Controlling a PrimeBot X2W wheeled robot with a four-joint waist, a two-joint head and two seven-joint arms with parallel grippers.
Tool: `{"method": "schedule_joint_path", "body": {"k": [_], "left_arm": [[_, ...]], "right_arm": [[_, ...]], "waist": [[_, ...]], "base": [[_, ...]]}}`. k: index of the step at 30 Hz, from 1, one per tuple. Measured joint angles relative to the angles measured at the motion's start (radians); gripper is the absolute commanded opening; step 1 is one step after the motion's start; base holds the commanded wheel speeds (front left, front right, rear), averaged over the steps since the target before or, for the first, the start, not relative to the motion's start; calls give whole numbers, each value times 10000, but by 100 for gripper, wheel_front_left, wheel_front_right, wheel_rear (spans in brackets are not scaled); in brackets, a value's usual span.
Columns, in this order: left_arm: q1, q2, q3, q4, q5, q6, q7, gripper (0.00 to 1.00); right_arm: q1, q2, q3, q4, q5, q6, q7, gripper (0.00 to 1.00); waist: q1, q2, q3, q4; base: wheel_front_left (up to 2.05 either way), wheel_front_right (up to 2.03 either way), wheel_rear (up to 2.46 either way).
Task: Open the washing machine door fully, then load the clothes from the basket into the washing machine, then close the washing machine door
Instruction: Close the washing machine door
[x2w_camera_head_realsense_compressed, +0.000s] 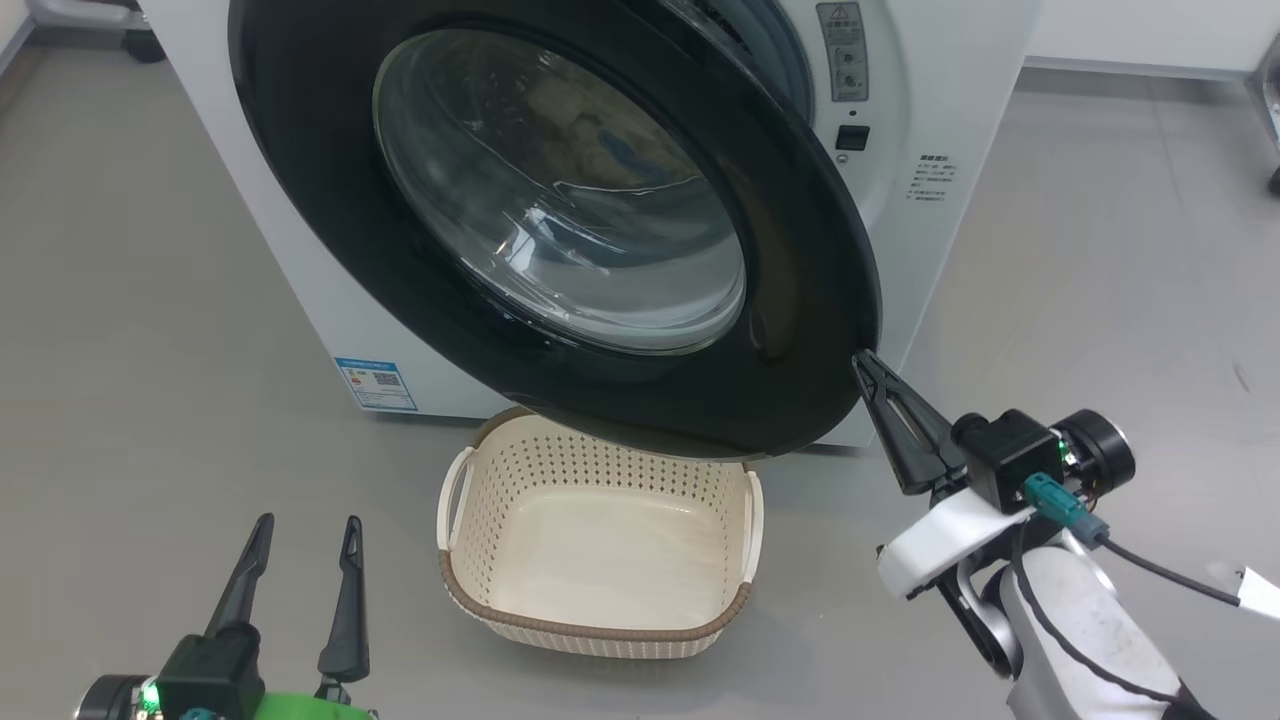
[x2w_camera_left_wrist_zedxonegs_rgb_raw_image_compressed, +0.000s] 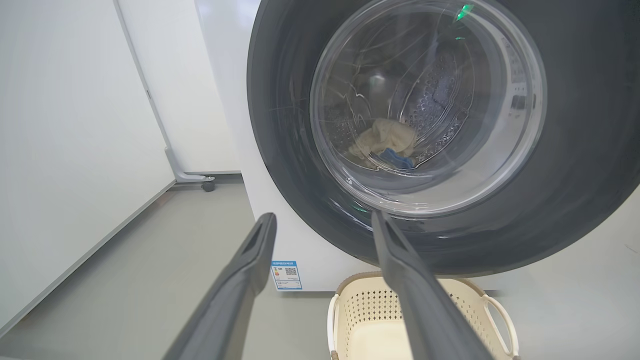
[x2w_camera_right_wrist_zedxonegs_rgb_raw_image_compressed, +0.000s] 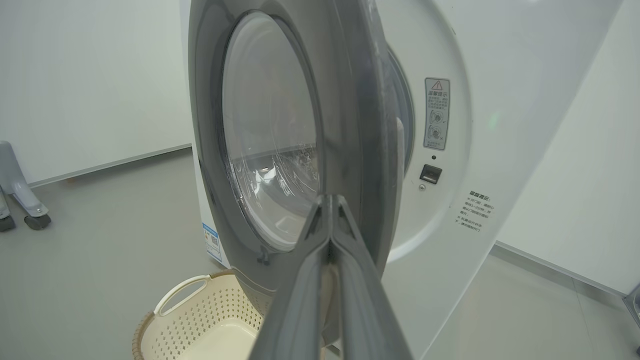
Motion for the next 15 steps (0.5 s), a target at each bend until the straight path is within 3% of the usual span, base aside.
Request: {"method": "schedule_joint_path", "body": {"k": [15], "left_arm": [[-404,-236,-56,82,17,-8,-12,100]], "right_arm": [[-1991,-245,228,1300,117,58,209,0]], "waist": [[0,0,559,747]], "base": [[0,0,0]]}}
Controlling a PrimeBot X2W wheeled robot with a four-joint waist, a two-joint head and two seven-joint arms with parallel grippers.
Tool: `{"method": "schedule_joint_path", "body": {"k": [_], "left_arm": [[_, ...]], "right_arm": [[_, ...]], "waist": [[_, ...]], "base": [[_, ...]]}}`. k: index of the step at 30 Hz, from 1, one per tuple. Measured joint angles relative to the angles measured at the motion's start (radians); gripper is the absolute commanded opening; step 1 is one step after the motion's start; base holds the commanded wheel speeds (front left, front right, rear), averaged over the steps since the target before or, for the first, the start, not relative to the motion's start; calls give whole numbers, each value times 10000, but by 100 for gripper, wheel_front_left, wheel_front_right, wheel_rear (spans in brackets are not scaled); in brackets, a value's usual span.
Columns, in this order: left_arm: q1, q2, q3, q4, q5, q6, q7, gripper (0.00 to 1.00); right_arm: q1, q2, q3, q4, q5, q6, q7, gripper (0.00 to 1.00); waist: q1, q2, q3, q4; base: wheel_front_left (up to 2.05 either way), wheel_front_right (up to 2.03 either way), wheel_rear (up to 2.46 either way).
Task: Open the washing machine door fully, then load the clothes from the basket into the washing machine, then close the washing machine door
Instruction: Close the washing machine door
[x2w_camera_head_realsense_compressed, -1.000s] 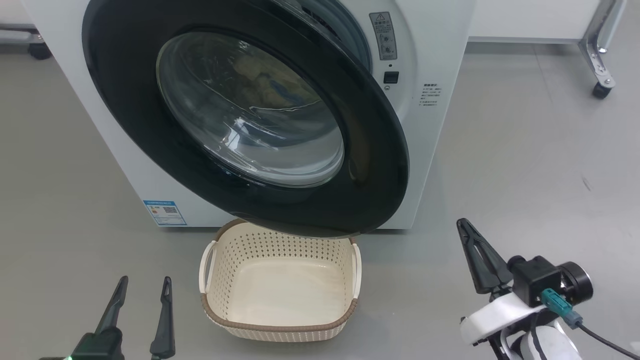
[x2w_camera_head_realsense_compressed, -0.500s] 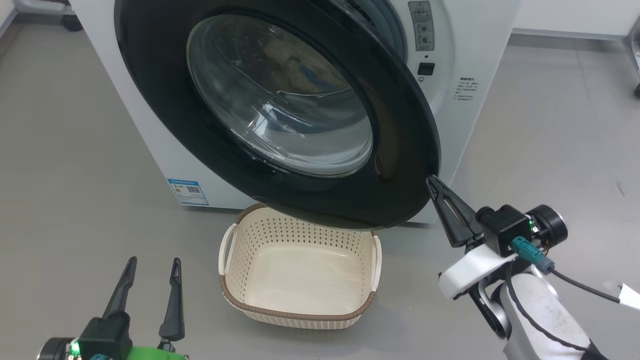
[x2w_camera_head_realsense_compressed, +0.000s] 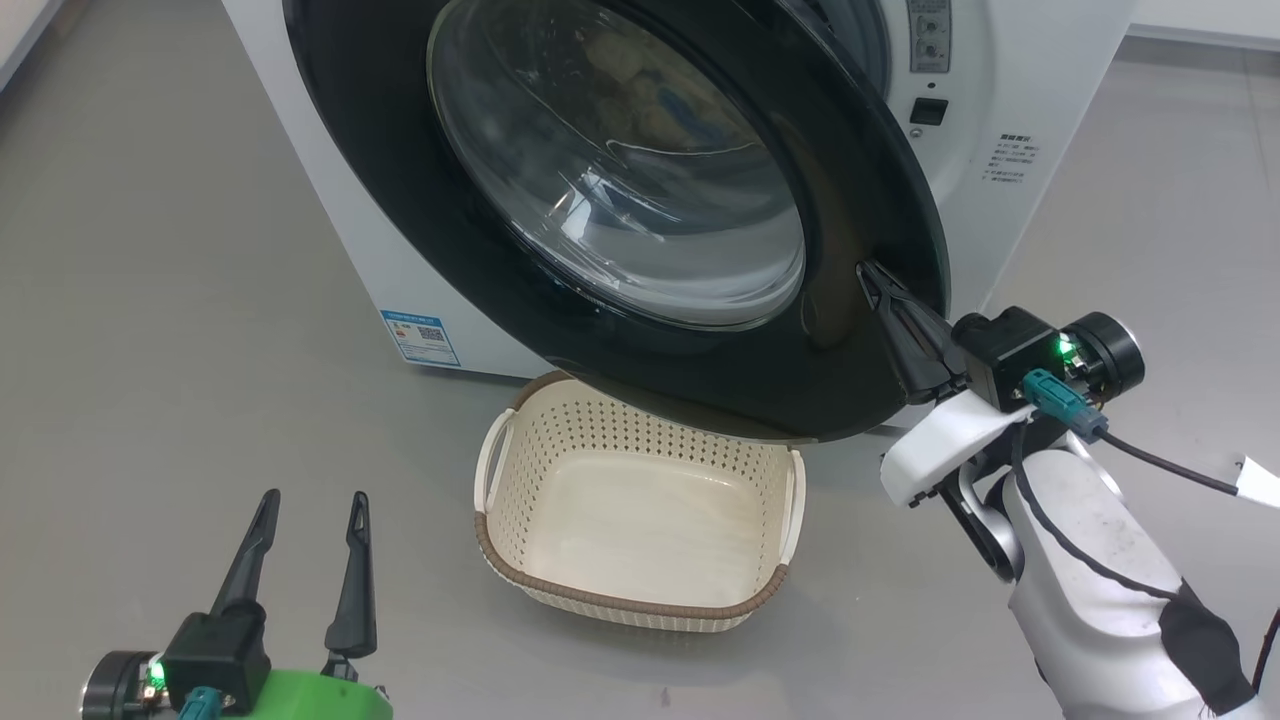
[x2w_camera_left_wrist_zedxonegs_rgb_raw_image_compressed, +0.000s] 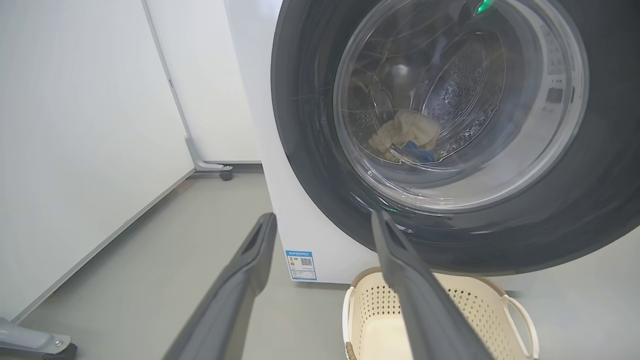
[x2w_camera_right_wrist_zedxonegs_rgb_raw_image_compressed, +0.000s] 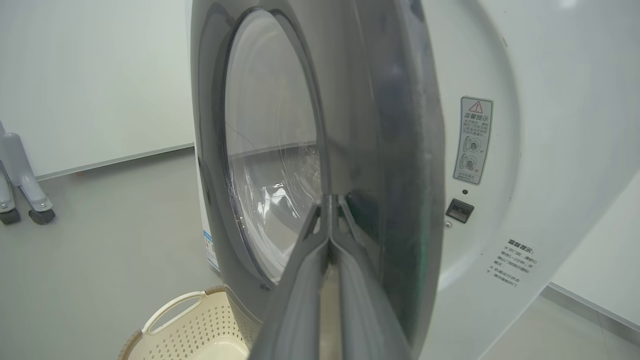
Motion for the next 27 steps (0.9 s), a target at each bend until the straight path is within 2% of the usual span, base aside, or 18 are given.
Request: {"method": "schedule_joint_path", "body": {"k": [11,27], "left_arm": [[-132,-88,-46,148,174,-4,-2,100],[-608,-378,-378,280,222,-247,-2,100]], "right_arm": [[-1032,-90,92,784,90,90,-4,0],[-3030,-1024,-558,2178,190,90,180,0]], "waist": [[0,0,160,96],[0,0,509,717]], "base": [[0,0,0],[0,0,0]]}}
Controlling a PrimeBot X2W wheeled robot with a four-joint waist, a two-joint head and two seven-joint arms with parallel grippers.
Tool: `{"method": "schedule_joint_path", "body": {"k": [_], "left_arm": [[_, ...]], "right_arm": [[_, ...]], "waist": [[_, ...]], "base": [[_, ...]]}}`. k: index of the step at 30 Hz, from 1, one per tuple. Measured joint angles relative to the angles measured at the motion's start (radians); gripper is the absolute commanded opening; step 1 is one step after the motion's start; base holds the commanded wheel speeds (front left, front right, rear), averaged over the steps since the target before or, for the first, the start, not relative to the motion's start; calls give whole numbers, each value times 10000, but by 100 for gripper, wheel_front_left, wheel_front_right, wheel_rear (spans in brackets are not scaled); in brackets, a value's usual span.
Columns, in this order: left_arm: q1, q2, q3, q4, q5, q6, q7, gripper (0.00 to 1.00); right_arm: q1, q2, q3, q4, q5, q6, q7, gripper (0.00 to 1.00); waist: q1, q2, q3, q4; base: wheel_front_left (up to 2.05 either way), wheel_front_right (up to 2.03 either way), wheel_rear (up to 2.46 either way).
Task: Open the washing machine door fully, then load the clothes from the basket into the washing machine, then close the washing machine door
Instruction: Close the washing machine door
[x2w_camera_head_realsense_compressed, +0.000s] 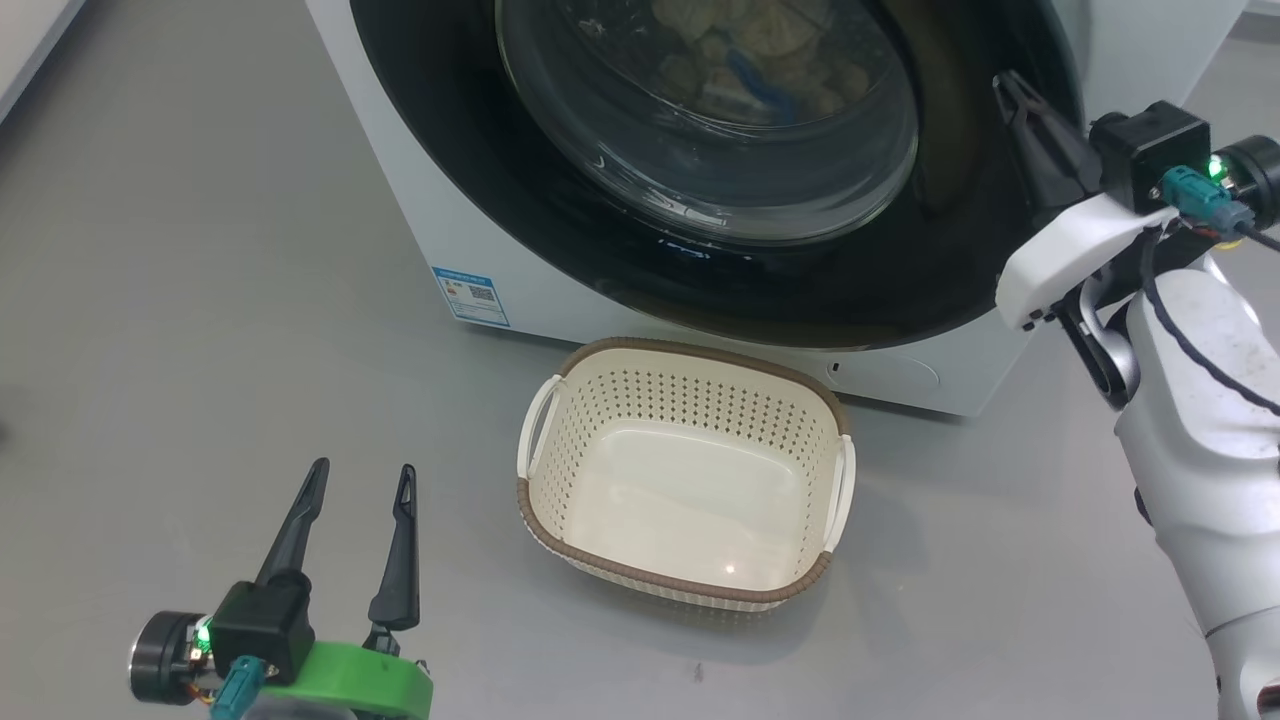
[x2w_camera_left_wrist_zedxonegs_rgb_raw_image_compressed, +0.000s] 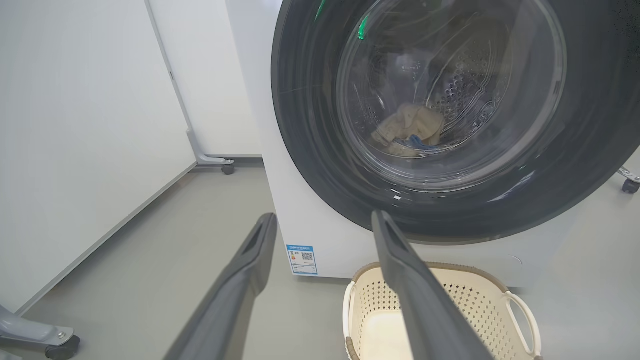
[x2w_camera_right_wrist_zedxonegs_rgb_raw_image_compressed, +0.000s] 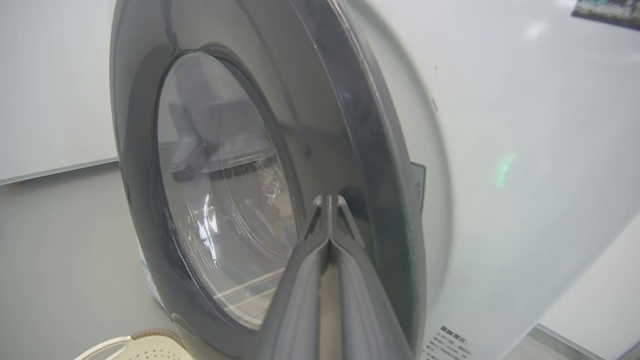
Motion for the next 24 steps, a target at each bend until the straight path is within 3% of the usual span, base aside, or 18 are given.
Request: {"method": "schedule_joint_path", "body": {"k": [15,24], "left_arm": [[-253,-245,-178,215,12,-146,-2,100],[-253,-305,-4,230,12,-169,-2,100]], "right_arm": [[-1644,-677,-673,1296,82,-123,144,0],[-2083,-715,-621,1737,82,-184,-58,0]], "waist": [[0,0,304,752],[0,0,360,939]], "base": [[0,0,0],[0,0,0]]}}
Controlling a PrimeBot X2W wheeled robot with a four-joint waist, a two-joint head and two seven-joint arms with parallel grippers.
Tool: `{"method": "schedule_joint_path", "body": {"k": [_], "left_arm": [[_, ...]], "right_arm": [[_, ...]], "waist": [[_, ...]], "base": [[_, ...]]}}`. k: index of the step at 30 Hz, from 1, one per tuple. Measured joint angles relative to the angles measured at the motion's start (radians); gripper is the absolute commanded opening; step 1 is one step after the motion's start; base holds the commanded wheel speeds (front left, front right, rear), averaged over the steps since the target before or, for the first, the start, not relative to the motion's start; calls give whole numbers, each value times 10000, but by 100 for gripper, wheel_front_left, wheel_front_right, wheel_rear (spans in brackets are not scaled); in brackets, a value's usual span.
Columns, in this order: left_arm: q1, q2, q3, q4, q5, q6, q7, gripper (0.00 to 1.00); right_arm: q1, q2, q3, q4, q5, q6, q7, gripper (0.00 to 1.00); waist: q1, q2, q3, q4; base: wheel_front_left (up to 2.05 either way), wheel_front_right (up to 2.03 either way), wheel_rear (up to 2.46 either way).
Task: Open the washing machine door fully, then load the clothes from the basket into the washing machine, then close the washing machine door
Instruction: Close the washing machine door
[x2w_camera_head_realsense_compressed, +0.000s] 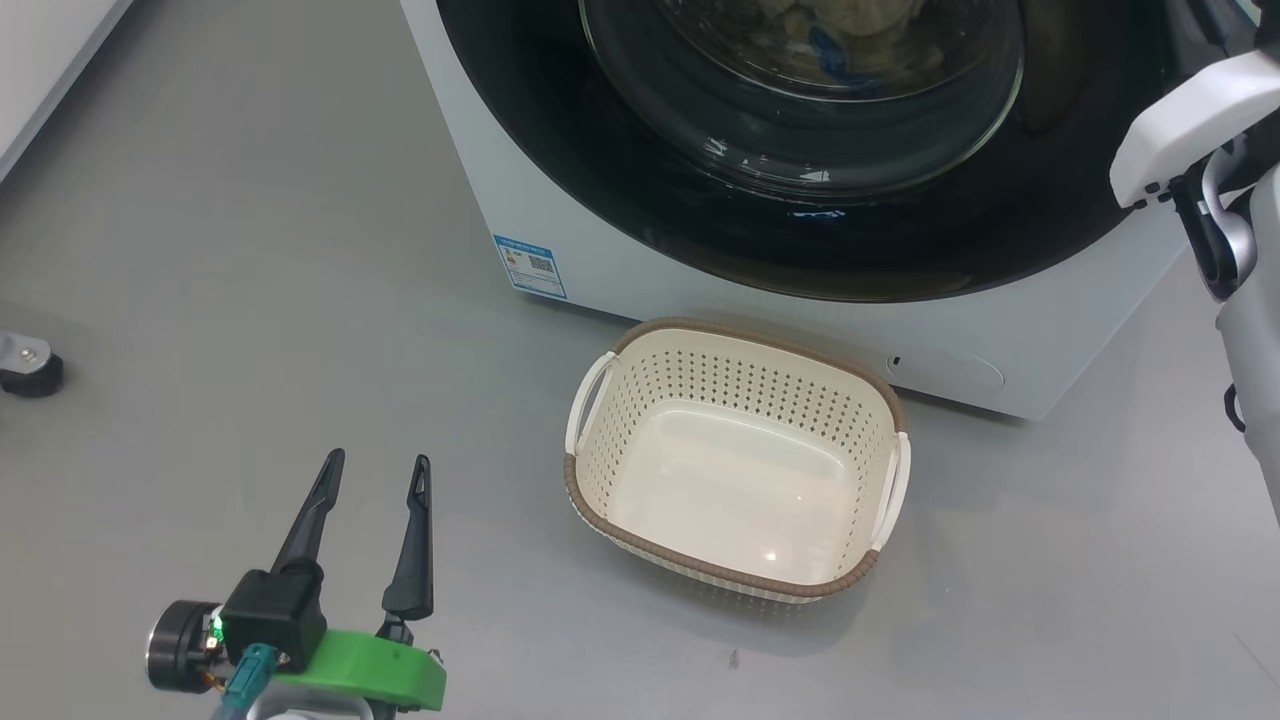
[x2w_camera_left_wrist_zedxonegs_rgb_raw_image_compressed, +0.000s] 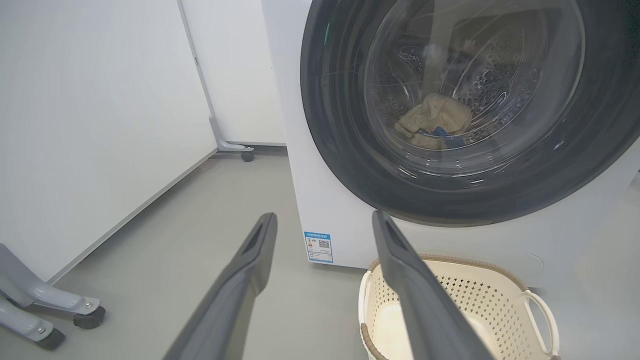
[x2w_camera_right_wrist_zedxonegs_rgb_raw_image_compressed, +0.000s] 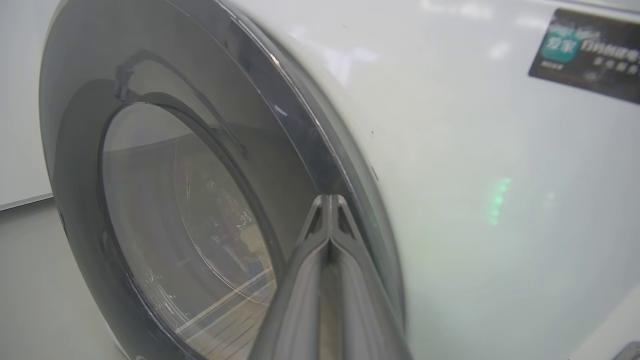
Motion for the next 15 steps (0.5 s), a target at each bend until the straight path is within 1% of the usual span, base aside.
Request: {"method": "schedule_joint_path", "body": {"k": [3,12,15], "left_arm": [[0,-27,38,0,6,0,0,100],[-2,-94,180,2,44,0,0,100],[-1,-98,203,10,82,0,0,100]], "right_arm": [[-12,46,144,107,-13,4,-102,0],[84,466,598,531,-29,8,-316,0],[405,640,706,548,-19,35,-405,0]], "waist": [[0,0,8,-7],[1,0,-36,-174],[1,0,-92,-297]], "base": [[0,0,0],[0,0,0],[0,0,0]]}}
